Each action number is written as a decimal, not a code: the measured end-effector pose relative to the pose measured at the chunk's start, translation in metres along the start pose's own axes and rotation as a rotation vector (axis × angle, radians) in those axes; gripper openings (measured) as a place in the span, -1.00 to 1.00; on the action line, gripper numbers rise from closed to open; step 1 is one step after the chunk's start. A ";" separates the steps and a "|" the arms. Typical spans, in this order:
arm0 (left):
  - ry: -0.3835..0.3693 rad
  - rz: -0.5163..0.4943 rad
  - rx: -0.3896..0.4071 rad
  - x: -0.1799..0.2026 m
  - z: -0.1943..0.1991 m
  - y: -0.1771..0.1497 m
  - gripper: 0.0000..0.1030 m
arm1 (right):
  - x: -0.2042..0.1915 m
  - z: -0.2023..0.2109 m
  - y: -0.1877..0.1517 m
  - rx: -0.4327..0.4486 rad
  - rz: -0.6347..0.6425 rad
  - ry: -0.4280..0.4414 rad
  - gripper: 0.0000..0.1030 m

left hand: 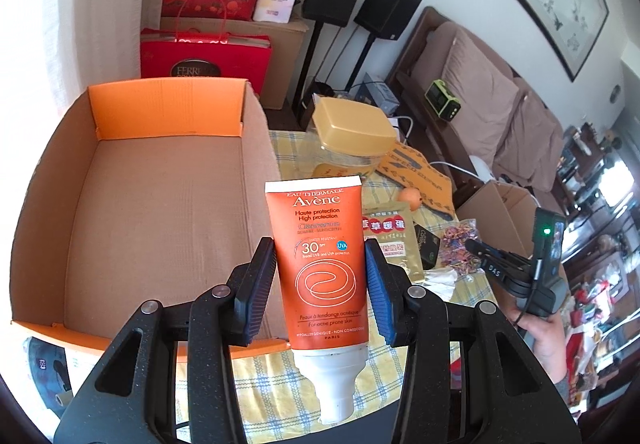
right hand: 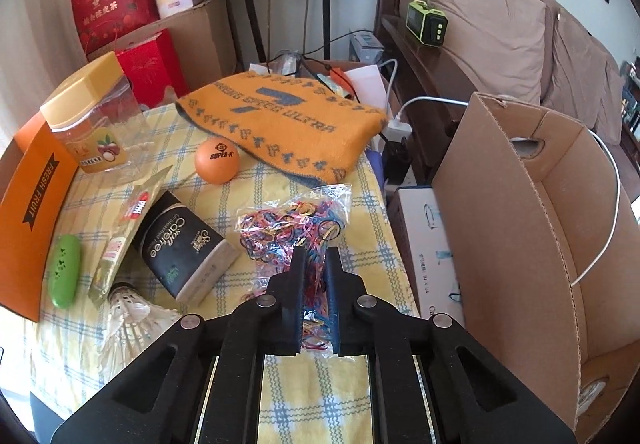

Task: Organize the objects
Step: 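Carry the sunscreen tube with the left tool while the right tool grasps the rubber-band bag, then carry the sunscreen tube and rubber-band bag over the cardboard box with both tools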

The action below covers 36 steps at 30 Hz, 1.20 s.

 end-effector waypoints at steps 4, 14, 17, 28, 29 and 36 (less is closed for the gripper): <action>0.014 0.014 0.010 -0.012 0.007 0.003 -0.20 | -0.001 0.014 0.006 0.027 -0.012 0.016 -0.85; 0.103 0.023 0.030 -0.051 0.021 0.009 -0.20 | -0.044 0.077 0.032 0.131 0.064 0.100 -0.85; 0.136 0.034 0.027 -0.065 0.021 0.010 -0.20 | -0.070 0.094 0.040 0.149 0.090 0.170 -0.85; 0.252 0.042 -0.001 -0.106 0.001 0.008 -0.20 | -0.201 0.113 0.053 0.135 0.189 0.438 -0.85; 0.257 0.043 -0.003 -0.108 0.000 0.008 -0.20 | -0.211 0.111 0.052 0.127 0.193 0.455 -0.85; 0.272 0.052 -0.001 -0.116 -0.002 0.010 -0.20 | -0.267 0.096 0.044 0.071 0.213 0.531 -0.85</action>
Point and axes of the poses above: each gripper's, at about its wrist camera, not at the fingertips, and z roughly against the way its jaws point, x to its right, y to its top, the point moved 5 cm from there along -z, roughly the way its jaws point, and after that the axes turned 1 degree about x, right-handed, at the moved point
